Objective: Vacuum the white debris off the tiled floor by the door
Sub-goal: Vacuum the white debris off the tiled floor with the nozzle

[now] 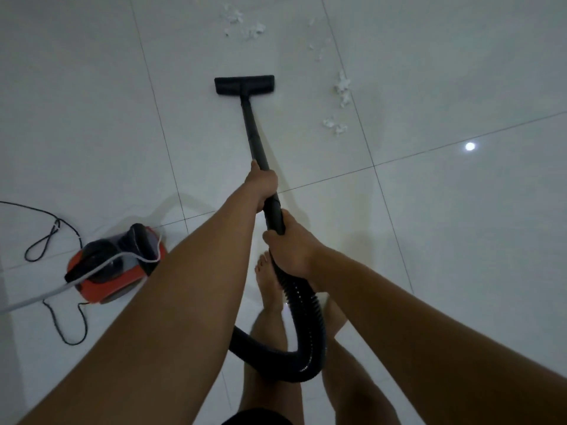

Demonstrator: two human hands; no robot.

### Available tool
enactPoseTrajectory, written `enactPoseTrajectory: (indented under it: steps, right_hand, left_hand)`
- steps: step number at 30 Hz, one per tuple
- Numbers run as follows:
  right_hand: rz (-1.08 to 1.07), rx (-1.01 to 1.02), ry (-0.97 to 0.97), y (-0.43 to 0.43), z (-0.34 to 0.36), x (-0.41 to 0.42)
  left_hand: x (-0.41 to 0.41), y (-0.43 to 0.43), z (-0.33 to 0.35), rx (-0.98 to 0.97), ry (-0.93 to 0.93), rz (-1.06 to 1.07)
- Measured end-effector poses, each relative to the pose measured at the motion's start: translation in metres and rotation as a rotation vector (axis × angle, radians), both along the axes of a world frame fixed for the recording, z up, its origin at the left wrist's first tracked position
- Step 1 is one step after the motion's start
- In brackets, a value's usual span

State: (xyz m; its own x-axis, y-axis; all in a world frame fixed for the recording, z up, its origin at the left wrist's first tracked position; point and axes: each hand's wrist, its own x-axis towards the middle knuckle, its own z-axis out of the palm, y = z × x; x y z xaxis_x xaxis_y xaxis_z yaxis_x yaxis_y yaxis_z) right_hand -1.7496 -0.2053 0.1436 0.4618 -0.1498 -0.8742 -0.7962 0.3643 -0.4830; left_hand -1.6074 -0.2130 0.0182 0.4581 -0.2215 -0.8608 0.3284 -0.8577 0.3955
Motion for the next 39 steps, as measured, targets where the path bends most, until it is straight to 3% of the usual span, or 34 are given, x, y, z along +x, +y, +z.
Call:
enactPoseTrajectory:
  steps: [9,20,39]
  right_hand:
    - [-0.296,0.304,-0.058,0.012,0.007,-0.053]
    - [-0.300,0.187,0.088,0.023,-0.007,-0.018]
    - [-0.117,-0.027,0.075,0.002,-0.015,-0.001]
  left_hand:
    - [-0.039,0.017,-0.005,-0.033,0.039,0.111]
    - [-0.017,0.023,-0.015,-0.097,0.072,0.183]
    - [-0.004,-0.004,-0.008,-0.042,0.054,0.133]
